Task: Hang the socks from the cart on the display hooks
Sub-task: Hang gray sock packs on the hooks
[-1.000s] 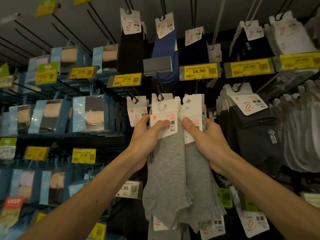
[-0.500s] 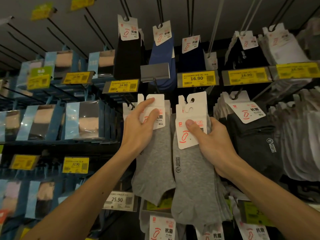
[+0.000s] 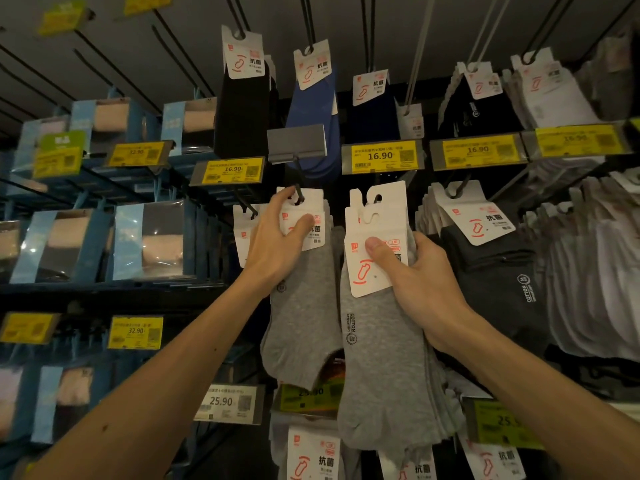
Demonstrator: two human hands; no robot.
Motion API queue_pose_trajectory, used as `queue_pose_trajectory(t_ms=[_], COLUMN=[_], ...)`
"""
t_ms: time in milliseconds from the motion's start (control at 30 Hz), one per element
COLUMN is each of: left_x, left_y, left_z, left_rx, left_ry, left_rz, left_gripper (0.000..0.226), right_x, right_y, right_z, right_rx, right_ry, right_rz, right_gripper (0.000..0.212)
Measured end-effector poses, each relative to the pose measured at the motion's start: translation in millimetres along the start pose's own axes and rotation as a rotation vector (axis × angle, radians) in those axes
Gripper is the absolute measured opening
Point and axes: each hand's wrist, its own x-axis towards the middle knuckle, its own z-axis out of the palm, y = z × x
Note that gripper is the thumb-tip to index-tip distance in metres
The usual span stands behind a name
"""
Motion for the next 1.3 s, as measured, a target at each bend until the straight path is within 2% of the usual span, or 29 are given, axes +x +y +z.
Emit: queue_pose_trajectory(t_ms=[400, 567, 633, 700, 767, 833, 933, 1000, 1167, 1300], left_x=[6.4, 2.7, -3.2, -13.8, -25.9, -40.3, -59.5, -68.7, -75.9, -74.4], left_y=[-25.2, -25.9, -21.5, -15.4, -8.1, 8.5, 39.0, 49.6, 43.4, 29.0], left_z=[17.9, 25.8, 24.8, 20.7, 16.2, 12.5, 11.2, 9.8, -1.5, -11.3], left_rx=[0.286, 0.379, 0.482, 0.598, 0.464, 0.12, -0.231, -0.359, -0.37, -0.371], left_ry=[-0.024, -0.012, -0.022, 0.02, 0.091, 0.068, -0.117, -0.19, -0.207, -0.236], left_rz=[-0.001, -0.058, -0.074, -0.001, 0.12, 0.035, -0.218, -0.28, -0.226, -0.205], left_gripper=[0.055, 0.06, 0.062, 0.058, 0.038, 0.015, 0.028, 0.041, 0.062, 0.065], right_x=[0.3, -2.1, -3.4, -4.4, -5.3, -5.6, -6.8, -7.6, -11.5, -13.9], right_y=[-2.3, -2.8, -3.4, -4.1, -4.4, -4.5, -4.4, -3.6, -3.0, -1.2], right_z=[0.3, -3.9, -6.9, -8.8, -8.6, -5.3, 5.4, 13.9, 27.6, 33.6], right_rx=[0.016, 0.008, 0.011, 0.019, 0.021, 0.03, 0.069, 0.085, 0.178, 0.242], right_ry=[-0.025, -0.031, -0.029, -0.026, -0.033, -0.046, -0.07, -0.077, -0.103, -0.098], right_rz=[-0.008, -0.009, -0.007, -0.005, -0.006, -0.008, -0.012, -0.029, 0.016, 0.069], right_gripper=[0.031, 0.032, 0.03, 0.028, 0.028, 0.029, 0.024, 0.017, 0.026, 0.028])
